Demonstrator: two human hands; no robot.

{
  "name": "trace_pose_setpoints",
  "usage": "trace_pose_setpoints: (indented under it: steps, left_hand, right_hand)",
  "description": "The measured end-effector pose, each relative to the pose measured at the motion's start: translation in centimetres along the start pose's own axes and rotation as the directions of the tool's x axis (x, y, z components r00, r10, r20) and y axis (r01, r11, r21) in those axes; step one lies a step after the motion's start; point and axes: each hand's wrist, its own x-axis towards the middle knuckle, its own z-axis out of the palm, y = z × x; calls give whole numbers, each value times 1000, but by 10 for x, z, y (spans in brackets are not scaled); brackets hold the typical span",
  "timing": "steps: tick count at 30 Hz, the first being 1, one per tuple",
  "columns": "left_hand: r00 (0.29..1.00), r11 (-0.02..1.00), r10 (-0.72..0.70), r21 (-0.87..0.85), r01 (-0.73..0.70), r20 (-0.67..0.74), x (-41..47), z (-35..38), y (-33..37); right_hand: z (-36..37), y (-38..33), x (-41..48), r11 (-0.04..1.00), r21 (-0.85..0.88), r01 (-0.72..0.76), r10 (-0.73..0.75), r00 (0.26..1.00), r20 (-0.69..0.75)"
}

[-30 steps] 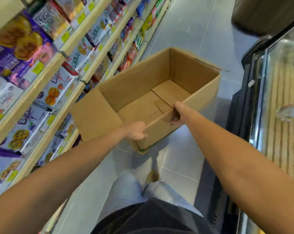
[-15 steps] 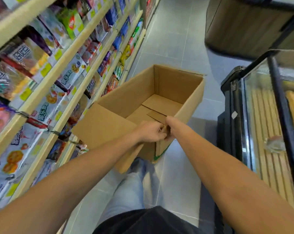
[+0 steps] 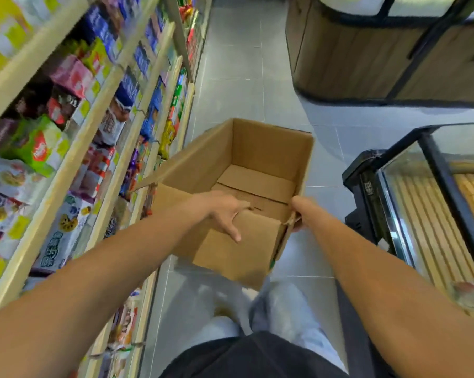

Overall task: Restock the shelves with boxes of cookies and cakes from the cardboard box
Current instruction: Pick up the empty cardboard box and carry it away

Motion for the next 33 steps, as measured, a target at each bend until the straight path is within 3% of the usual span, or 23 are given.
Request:
trace_pose_setpoints:
  steps: [7,12,19,26,33]
  left_hand:
    - [979,989,44,149,-14,-198,135,-93,-29]
    - [987,987,57,158,-33,-150,240,-186,-41]
    - [988,984,63,173,-39,-139,344,-284,-62]
    - [985,957,167,249,-149,-52,447,-370,-76]
    - [944,857,319,397,-327,89,575,-446,-74]
  right_hand:
    - [-59,-99,115,998,46,49,-46,997,-64]
    - [-117,-166,199,983,-104,151,-159,985,-70]
    - [-188,-251,259,992,-119,37,-37,999,2]
    - [-244,-291,337,987,158,-20,32,997,-75]
    - [-308,-321,412,917,395,-63,148,971,-190]
